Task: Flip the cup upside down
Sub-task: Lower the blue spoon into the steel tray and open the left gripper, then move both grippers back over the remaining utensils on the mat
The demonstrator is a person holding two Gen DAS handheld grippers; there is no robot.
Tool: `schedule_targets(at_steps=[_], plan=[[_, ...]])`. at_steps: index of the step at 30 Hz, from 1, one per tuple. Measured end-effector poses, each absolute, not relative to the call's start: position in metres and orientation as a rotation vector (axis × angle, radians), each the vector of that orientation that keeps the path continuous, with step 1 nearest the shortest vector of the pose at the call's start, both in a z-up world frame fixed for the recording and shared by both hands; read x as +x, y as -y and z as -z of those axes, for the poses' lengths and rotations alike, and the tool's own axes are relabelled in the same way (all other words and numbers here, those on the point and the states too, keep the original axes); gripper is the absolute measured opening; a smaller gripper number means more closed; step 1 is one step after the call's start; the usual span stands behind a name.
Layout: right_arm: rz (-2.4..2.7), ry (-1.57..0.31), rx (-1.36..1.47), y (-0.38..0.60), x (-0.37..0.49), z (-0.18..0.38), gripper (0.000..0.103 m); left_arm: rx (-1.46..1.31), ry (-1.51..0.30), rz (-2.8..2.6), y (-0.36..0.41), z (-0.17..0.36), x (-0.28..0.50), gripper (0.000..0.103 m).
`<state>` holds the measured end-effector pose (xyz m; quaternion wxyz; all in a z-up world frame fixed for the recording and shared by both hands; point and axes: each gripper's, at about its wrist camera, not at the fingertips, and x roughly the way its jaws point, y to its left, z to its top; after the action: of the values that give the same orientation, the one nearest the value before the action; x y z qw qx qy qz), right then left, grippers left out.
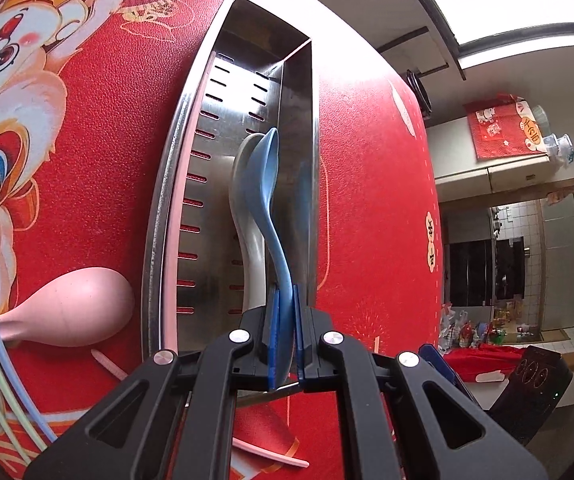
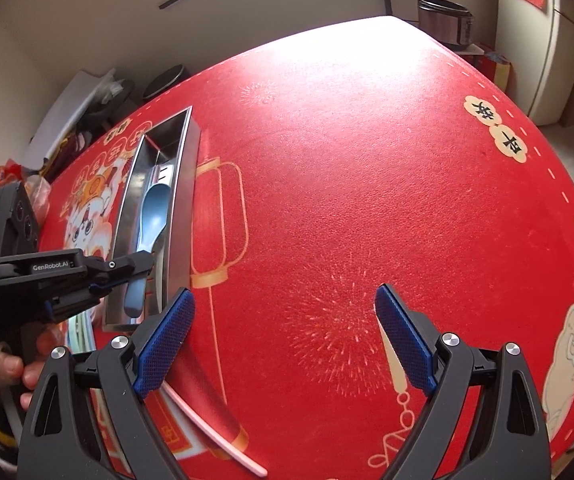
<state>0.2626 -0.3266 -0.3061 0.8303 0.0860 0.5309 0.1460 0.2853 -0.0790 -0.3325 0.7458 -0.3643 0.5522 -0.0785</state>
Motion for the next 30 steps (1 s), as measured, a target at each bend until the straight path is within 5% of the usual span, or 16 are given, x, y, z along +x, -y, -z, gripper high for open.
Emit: schedule_targets(at_steps=[17,25,28,30], plan=[[-0.303,-1.134,0.196,0.326,0.259,0.307,0.088,-0.723,-1.231,0.164,0.087,0.333,0.293,0.012],[-0.299,-1.117,0.199,0.320,0.254,0.301,0.088,-0.628,-1.168,0.104,0.077,0.302,0.279,0.073],[-0.306,-1.113,0.190,0.311,0.250,0.299,0.088,-0.598,-1.147,0.041,0.066,0.291,0.269,0.087],[-0.317,-1.111,0.183,0.304,0.248,0.298,0.088,-0.600,-1.130,0.024,0.056,0.286,0.260,0.087]])
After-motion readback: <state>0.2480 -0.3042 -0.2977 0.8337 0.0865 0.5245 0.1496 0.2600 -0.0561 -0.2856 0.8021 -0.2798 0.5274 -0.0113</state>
